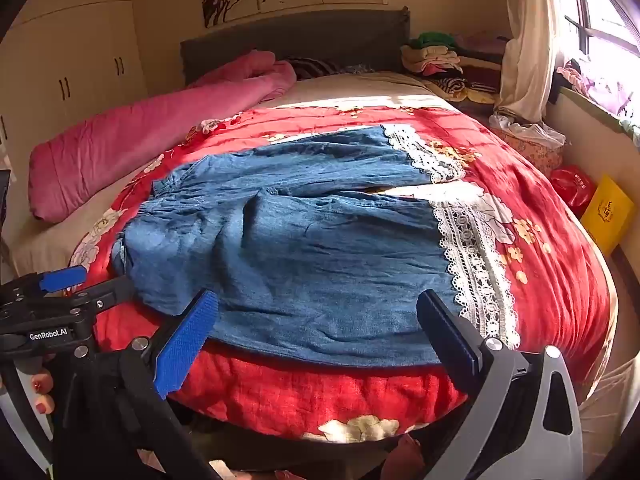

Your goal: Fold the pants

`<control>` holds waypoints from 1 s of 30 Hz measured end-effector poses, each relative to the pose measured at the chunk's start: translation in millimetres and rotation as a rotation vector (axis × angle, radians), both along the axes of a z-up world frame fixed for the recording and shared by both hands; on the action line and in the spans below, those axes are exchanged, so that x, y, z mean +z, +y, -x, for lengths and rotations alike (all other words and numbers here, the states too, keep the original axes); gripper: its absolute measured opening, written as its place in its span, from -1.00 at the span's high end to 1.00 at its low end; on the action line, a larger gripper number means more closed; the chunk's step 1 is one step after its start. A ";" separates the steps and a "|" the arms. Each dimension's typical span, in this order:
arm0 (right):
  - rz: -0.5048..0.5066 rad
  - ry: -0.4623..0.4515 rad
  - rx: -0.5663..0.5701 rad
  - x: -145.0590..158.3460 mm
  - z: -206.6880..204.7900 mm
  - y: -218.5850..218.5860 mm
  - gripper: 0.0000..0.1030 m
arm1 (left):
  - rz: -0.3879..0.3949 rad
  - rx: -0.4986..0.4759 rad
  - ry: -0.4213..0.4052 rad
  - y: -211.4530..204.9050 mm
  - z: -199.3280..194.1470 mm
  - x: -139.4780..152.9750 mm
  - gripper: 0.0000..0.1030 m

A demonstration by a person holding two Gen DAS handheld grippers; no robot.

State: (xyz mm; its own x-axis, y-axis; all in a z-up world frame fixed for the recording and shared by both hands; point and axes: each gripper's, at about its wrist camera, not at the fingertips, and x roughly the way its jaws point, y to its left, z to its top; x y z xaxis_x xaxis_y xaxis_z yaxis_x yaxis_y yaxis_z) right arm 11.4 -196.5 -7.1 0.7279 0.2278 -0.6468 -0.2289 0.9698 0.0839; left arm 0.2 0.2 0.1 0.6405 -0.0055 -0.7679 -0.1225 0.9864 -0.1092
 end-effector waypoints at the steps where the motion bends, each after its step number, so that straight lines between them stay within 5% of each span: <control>1: 0.000 0.003 0.001 -0.2 0.0 0.4 -0.92 | -0.010 0.000 -0.010 -0.8 0.6 0.3 -0.82; 30: 0.027 -0.028 0.011 5.8 4.3 2.8 -0.92 | -0.036 0.000 -0.018 0.0 -2.1 5.7 -0.82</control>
